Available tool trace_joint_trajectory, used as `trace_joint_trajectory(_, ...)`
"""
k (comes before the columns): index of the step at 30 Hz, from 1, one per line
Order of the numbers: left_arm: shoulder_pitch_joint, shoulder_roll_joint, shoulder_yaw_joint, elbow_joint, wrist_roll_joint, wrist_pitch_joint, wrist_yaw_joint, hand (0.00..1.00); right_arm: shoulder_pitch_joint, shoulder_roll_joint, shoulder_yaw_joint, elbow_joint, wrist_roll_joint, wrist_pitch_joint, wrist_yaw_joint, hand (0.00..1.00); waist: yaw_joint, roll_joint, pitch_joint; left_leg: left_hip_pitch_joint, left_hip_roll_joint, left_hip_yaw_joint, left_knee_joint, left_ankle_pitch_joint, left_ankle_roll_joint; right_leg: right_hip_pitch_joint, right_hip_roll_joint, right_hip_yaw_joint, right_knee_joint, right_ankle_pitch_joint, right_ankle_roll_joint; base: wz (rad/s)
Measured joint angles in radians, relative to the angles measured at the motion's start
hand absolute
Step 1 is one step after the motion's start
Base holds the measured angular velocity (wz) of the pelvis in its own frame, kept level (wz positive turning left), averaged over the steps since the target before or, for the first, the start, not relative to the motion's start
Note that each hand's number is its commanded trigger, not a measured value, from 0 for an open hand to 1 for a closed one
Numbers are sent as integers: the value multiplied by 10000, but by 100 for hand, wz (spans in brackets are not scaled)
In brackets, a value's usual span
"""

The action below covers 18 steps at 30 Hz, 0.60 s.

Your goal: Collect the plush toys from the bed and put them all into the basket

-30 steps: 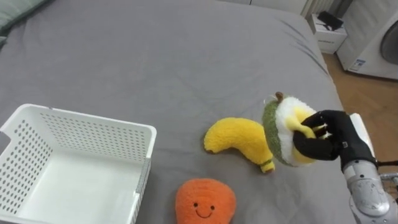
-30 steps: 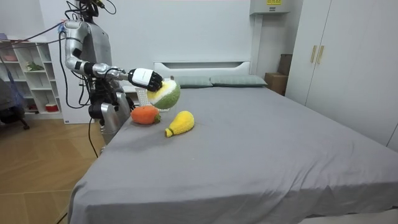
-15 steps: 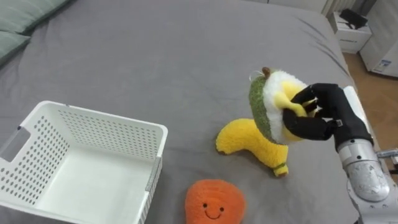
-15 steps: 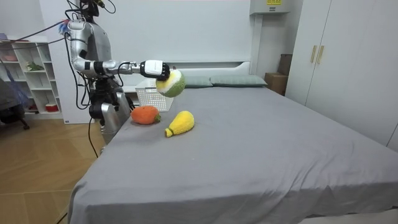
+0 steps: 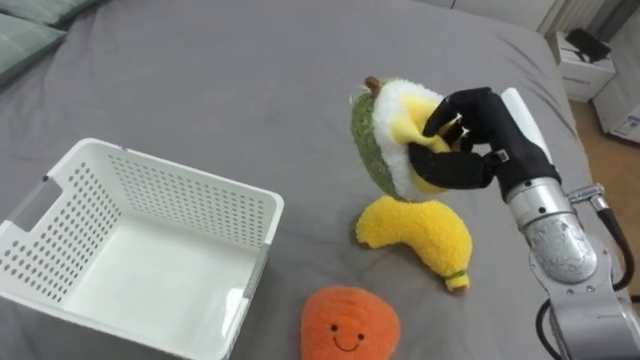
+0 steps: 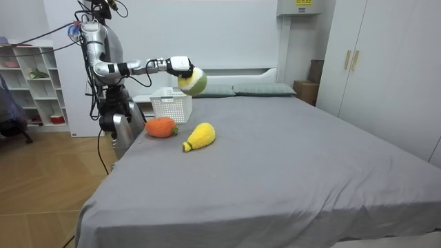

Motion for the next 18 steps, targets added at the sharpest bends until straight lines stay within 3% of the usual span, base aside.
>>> trace_joint_trajectory(14,-81,30,-15,134,76,21,86,0,-442,253,1080,-1094,-217,195,1100,100,427,73,51,-216,-50,-388,155,8,13,18,-43,-432,47,11,8,8)
trace_joint_trajectory(18,-163,122,-92,286,103,52,83,0,-731,417,1814,-1207,-196,225,1278,100,580,101,66,-274,-57,-420,173,20,18,-15,-45,-470,41,18,12,4)
